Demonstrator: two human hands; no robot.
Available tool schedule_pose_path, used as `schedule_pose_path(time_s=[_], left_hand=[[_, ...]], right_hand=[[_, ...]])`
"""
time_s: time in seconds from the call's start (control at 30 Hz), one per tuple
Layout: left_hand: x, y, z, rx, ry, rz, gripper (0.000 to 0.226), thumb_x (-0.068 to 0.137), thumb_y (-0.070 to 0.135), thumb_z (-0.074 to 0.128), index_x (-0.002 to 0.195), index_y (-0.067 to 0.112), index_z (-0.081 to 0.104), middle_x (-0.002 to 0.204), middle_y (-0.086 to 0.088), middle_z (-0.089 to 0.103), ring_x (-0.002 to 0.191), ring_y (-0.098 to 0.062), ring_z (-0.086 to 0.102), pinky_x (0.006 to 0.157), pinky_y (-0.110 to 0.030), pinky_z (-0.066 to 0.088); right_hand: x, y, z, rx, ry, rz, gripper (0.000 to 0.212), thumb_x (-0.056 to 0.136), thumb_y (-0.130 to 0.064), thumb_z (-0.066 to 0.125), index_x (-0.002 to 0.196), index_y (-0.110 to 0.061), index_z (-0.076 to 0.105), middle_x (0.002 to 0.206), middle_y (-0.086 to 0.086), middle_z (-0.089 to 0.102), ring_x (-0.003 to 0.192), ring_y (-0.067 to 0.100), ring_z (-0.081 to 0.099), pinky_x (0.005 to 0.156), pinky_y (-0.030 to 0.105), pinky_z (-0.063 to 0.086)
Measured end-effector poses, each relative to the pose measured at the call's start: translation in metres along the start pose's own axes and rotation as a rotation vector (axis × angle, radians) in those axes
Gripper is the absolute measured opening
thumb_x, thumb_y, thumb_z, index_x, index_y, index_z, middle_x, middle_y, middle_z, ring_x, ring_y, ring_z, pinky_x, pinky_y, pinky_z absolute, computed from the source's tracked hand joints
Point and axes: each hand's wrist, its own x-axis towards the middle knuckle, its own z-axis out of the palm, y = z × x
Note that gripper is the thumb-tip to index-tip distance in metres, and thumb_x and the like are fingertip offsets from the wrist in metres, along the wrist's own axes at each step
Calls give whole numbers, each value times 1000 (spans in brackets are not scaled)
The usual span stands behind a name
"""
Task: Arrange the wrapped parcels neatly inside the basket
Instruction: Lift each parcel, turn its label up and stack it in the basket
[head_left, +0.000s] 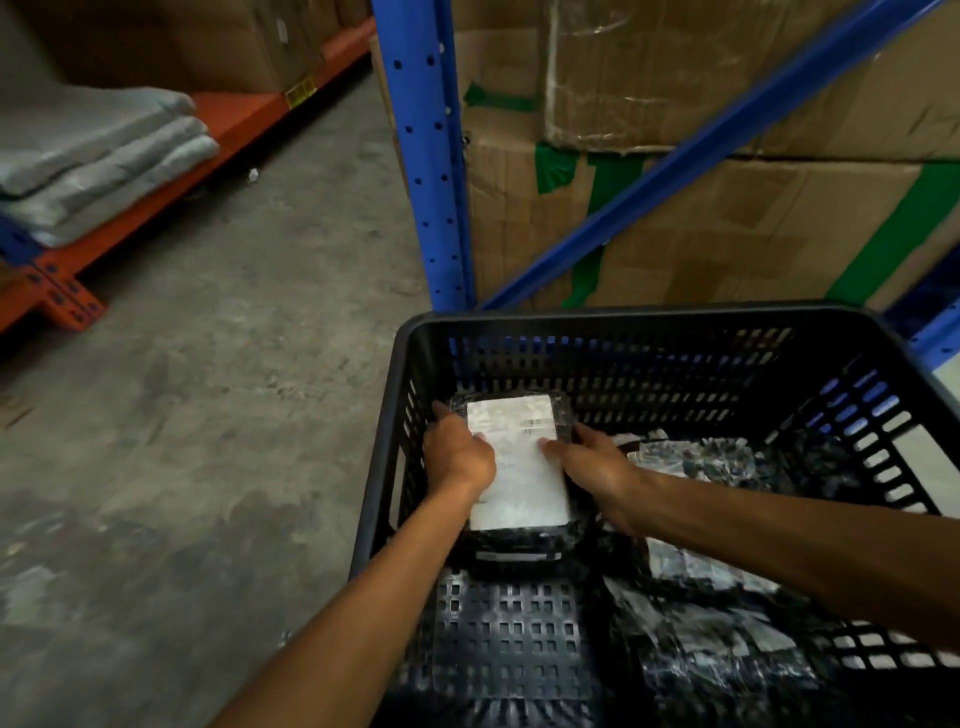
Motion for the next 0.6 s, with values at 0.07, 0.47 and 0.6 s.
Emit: schedule_pose_path(time_s=[0.07,0.47,0.6], left_hand=[[1,-1,7,179,33,54,73,97,13,54,159,8,17,148,-17,44,131,-32,53,103,-37,46],[-21,1,19,463,109,259,76,92,19,56,158,11,19,161,-20,21,146,-33,29,116,-39,33],[-41,27,35,447,-38,642,73,90,19,58,157,14,27,167,-11,15,153,-27,19,123,-34,23]], right_hand=[[4,8,9,-101,-78,20,54,98,-18,56,148,-12,37,143,12,56,125,31,58,106,49,47],[7,-39,-32,-847,-132,-196,44,96,-30,59,134,-9,55,123,8,65,117,27,59,88,21,47],[-26,-69,-89,-1294,113,-640,50,93,-23,53,140,-6,51,132,22,64,120,36,60,97,38,50]])
